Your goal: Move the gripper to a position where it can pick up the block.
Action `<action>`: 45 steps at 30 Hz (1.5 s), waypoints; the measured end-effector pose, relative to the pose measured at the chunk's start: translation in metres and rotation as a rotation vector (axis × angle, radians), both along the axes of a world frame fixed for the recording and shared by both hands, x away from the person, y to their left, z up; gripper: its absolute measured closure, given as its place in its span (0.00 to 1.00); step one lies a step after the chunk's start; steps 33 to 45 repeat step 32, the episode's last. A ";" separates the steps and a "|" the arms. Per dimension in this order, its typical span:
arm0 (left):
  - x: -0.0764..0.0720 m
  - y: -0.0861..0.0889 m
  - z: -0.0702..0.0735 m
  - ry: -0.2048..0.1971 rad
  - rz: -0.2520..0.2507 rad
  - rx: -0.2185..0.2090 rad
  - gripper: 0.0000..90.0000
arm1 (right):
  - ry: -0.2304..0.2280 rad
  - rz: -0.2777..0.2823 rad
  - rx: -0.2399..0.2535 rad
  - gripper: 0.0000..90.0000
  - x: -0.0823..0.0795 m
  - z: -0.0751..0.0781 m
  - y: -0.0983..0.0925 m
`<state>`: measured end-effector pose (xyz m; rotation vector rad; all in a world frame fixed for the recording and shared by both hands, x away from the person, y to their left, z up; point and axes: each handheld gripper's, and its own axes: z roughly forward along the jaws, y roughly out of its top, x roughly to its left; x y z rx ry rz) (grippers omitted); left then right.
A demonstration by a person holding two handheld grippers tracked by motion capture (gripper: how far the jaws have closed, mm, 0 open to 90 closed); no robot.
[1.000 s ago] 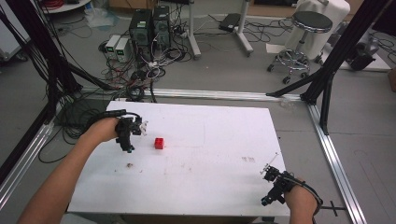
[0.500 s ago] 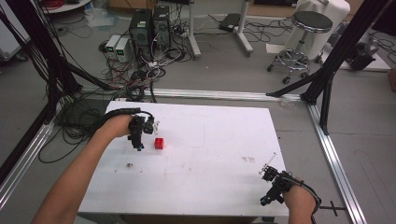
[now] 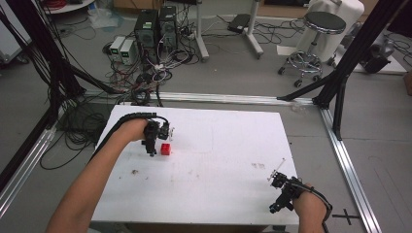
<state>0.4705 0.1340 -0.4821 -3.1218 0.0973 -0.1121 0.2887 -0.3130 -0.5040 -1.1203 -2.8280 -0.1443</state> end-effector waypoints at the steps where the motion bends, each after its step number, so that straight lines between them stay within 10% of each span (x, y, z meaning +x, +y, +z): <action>1: 0.001 -0.002 -0.001 0.005 -0.003 0.002 0.25 | 0.003 0.001 -0.005 0.05 0.000 0.000 0.001; 45: 0.005 -0.025 -0.021 0.031 -0.009 -0.019 0.25 | 0.013 0.013 -0.002 0.05 0.001 -0.001 0.005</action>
